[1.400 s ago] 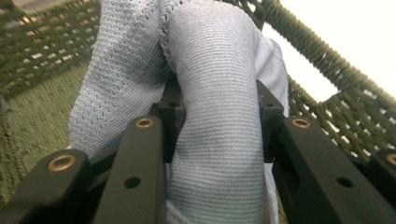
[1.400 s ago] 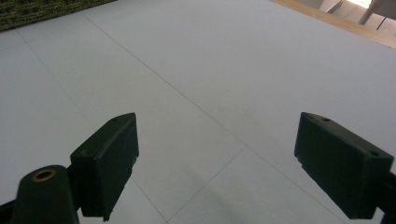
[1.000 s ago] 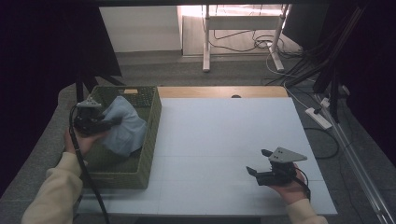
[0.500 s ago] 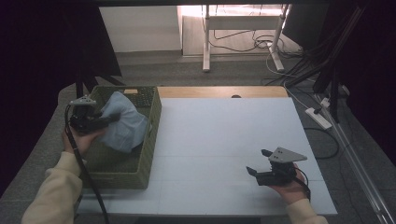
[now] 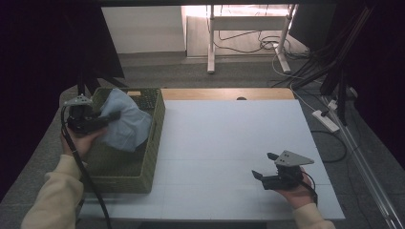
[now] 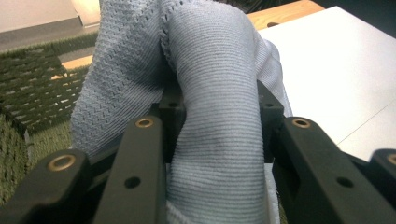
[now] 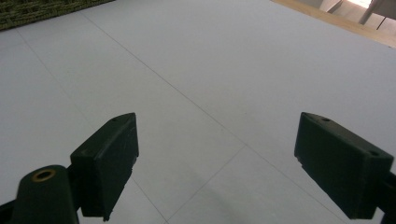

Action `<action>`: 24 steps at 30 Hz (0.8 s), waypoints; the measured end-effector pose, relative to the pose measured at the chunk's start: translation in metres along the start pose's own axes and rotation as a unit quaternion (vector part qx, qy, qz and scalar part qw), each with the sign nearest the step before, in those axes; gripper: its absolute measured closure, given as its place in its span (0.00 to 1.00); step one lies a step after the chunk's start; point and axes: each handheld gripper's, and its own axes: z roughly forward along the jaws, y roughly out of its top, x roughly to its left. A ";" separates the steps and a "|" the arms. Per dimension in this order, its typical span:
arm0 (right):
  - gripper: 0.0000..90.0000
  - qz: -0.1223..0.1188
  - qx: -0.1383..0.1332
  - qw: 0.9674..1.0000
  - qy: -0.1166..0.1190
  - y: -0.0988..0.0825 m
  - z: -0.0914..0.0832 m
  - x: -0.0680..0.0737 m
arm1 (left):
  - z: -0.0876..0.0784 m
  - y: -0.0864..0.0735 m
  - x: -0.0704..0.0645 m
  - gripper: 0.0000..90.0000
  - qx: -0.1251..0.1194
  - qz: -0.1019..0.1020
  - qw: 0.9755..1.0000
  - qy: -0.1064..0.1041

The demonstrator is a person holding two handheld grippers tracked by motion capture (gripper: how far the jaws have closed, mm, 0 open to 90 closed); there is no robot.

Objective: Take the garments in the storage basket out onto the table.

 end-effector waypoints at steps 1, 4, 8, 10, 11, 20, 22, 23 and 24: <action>0.16 0.000 0.000 1.000 0.000 0.000 0.000 0.000 | 0.000 0.000 0.000 0.72 0.000 0.000 1.000 0.000; 0.16 0.000 0.000 1.000 0.000 0.000 0.000 0.000 | -0.002 0.001 -0.001 0.72 -0.008 -0.002 1.000 -0.001; 0.16 -0.001 0.001 1.000 0.000 0.000 0.000 0.000 | -0.004 0.002 -0.001 0.72 -0.014 -0.005 1.000 -0.004; 0.16 -0.001 0.001 1.000 0.000 0.000 0.000 0.000 | -0.006 0.003 -0.002 0.72 -0.019 -0.006 1.000 -0.006; 0.16 -0.001 0.001 1.000 0.000 0.000 0.000 0.000 | -0.006 0.004 -0.002 0.72 -0.021 -0.007 1.000 -0.006; 0.16 -0.001 0.001 1.000 0.000 0.000 0.000 0.000 | -0.011 0.008 -0.006 0.72 -0.034 -0.005 0.999 -0.005; 0.16 -0.001 0.000 1.000 0.000 0.000 0.000 0.000 | -0.012 0.009 -0.006 0.72 -0.039 -0.007 0.999 -0.006; 0.16 -0.001 0.001 1.000 -0.001 0.000 0.000 0.000 | -0.013 0.009 -0.006 0.72 -0.040 -0.009 0.999 -0.006; 0.16 -0.001 0.001 1.000 0.000 0.000 0.000 0.000 | -0.014 0.010 -0.006 0.72 -0.043 -0.010 0.999 -0.007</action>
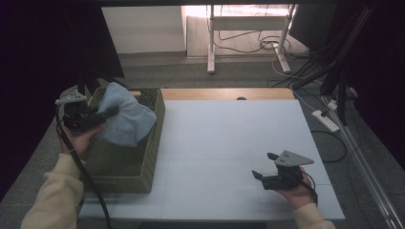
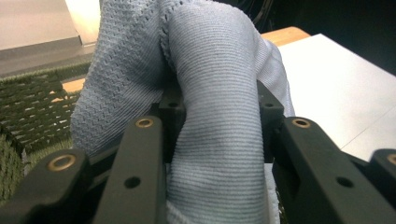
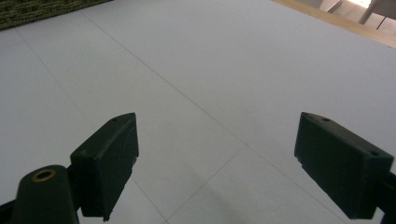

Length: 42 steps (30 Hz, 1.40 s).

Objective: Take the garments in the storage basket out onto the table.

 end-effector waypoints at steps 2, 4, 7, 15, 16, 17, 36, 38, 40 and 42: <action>0.16 0.000 0.000 1.000 0.000 0.000 0.000 0.000 | -0.002 0.001 -0.001 0.72 -0.004 -0.001 1.000 0.000; 0.16 0.000 0.000 1.000 0.000 0.000 0.000 0.000 | -0.003 0.002 -0.001 0.72 -0.009 -0.002 1.000 -0.002; 0.16 -0.001 0.000 1.000 -0.001 0.000 0.000 0.000 | -0.006 0.004 -0.004 0.72 -0.017 0.002 1.000 -0.002; 0.16 -0.001 0.000 1.000 0.000 0.000 0.000 0.000 | -0.009 0.009 -0.010 0.72 -0.028 0.005 1.000 -0.010; 0.16 -0.001 0.000 1.000 0.000 0.000 0.000 0.000 | -0.009 0.010 -0.011 0.72 -0.030 0.004 0.999 -0.011; 0.16 -0.001 0.000 1.000 0.000 0.000 0.000 0.000 | -0.009 0.010 -0.011 0.72 -0.032 0.003 0.999 -0.013; 0.16 0.000 0.001 1.000 -0.001 0.000 0.001 0.000 | -0.012 0.019 -0.020 0.72 -0.051 0.005 0.998 -0.027; 0.16 0.000 0.001 1.000 0.000 0.000 0.001 0.000 | -0.012 0.020 -0.022 0.72 -0.052 0.006 0.998 -0.030; 0.16 0.000 0.001 1.000 0.000 0.000 0.001 0.000 | -0.012 0.020 -0.023 0.72 -0.052 0.006 0.998 -0.031; 0.16 0.000 0.001 1.000 0.000 0.000 0.001 0.000 | -0.011 0.021 -0.024 0.72 -0.054 0.006 0.998 -0.034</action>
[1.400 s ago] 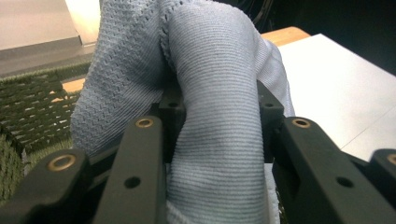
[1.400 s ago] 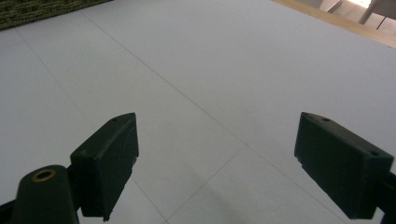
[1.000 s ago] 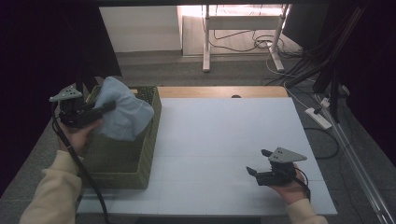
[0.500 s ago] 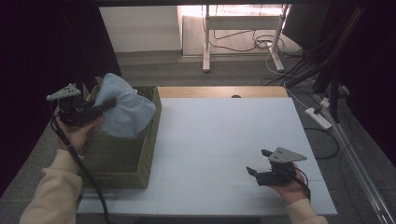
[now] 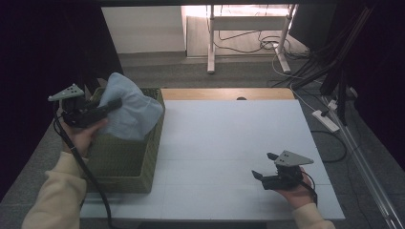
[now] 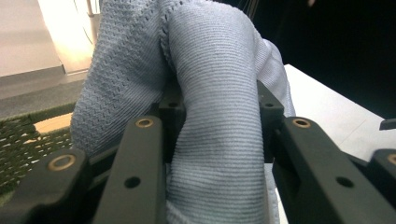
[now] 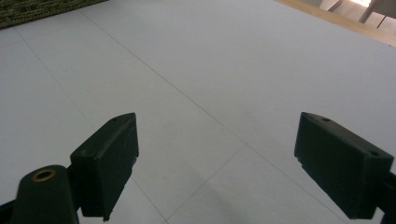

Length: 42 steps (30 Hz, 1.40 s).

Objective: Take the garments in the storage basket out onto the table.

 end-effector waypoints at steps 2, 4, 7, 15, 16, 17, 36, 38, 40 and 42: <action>0.16 0.000 -0.001 1.000 0.000 0.000 0.000 0.000 | 0.000 0.001 -0.002 0.72 -0.001 0.001 1.000 -0.002; 0.16 0.000 -0.001 1.000 0.000 0.000 0.000 0.000 | 0.001 0.001 -0.003 0.72 -0.002 0.002 1.000 -0.004; 0.16 0.000 -0.001 1.000 0.000 0.000 0.000 0.000 | 0.002 0.002 -0.005 0.72 -0.002 0.004 1.000 -0.007; 0.16 0.000 0.000 1.000 0.000 0.000 0.000 0.000 | 0.004 0.004 -0.009 0.72 -0.005 0.005 1.000 -0.014; 0.16 0.001 0.000 1.000 0.001 0.000 0.000 0.000 | 0.005 0.004 -0.010 0.72 -0.006 0.006 1.000 -0.015; 0.16 0.001 0.000 1.000 0.001 0.000 0.000 0.000 | 0.005 0.004 -0.011 0.72 -0.006 0.007 1.000 -0.015; 0.16 0.000 0.001 1.000 0.001 -0.001 0.000 0.000 | 0.013 0.007 -0.025 0.72 -0.009 0.018 0.999 -0.035; 0.16 -0.001 0.002 1.000 0.001 -0.001 0.000 0.000 | 0.014 0.007 -0.026 0.72 -0.008 0.019 0.999 -0.037; 0.16 -0.001 0.002 1.000 0.001 -0.001 0.000 -0.001 | 0.015 0.008 -0.028 0.72 -0.009 0.019 0.999 -0.039; 0.16 -0.001 0.002 1.000 0.001 -0.001 0.000 -0.001 | 0.016 0.008 -0.029 0.72 -0.010 0.019 0.999 -0.041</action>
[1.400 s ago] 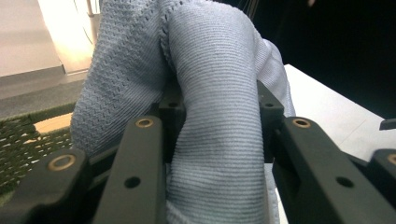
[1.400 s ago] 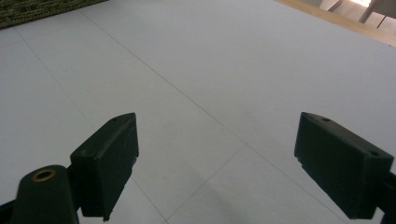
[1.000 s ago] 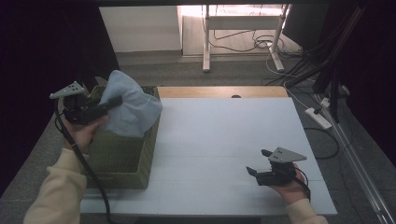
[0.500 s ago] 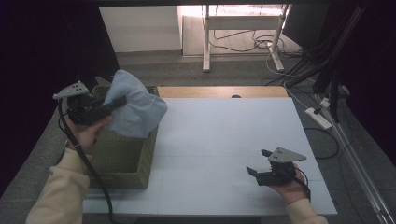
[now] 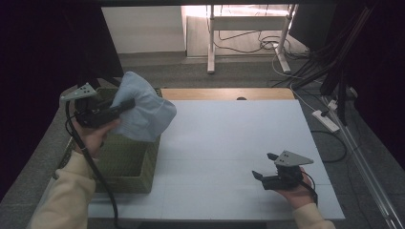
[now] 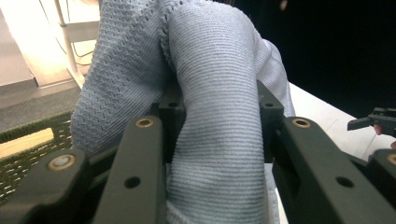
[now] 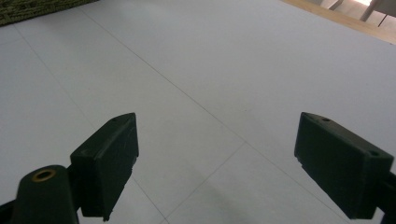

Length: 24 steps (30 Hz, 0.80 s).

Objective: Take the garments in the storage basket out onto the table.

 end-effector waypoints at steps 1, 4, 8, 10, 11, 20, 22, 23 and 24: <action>0.16 0.000 0.000 1.000 0.000 0.000 0.000 0.000 | 0.000 0.000 -0.001 0.72 0.000 0.000 1.000 -0.001; 0.16 0.000 0.000 1.000 0.000 0.000 0.000 0.000 | 0.002 0.001 -0.003 0.72 -0.001 0.002 1.000 -0.007; 0.16 0.000 0.000 1.000 0.001 0.000 0.000 0.000 | 0.004 0.003 -0.007 0.72 0.000 0.007 1.000 -0.012; 0.16 0.000 0.000 1.000 0.000 0.000 0.000 0.000 | 0.006 0.003 -0.009 0.72 -0.001 0.007 1.000 -0.015; 0.16 0.000 0.000 1.000 0.001 0.000 0.000 0.000 | 0.007 0.004 -0.010 0.72 -0.001 0.008 1.000 -0.016; 0.16 -0.002 0.001 1.000 0.000 0.000 0.001 0.000 | 0.014 0.006 -0.018 0.72 -0.001 0.015 0.999 -0.028; 0.16 -0.002 0.001 1.000 0.001 0.000 0.000 0.000 | 0.016 0.007 -0.020 0.72 0.000 0.016 0.999 -0.031; 0.16 -0.002 0.001 1.000 0.001 0.000 0.000 0.000 | 0.017 0.008 -0.021 0.72 0.001 0.017 0.999 -0.032; 0.16 -0.002 0.001 1.000 0.001 0.000 0.000 0.000 | 0.017 0.008 -0.021 0.72 0.002 0.018 0.999 -0.033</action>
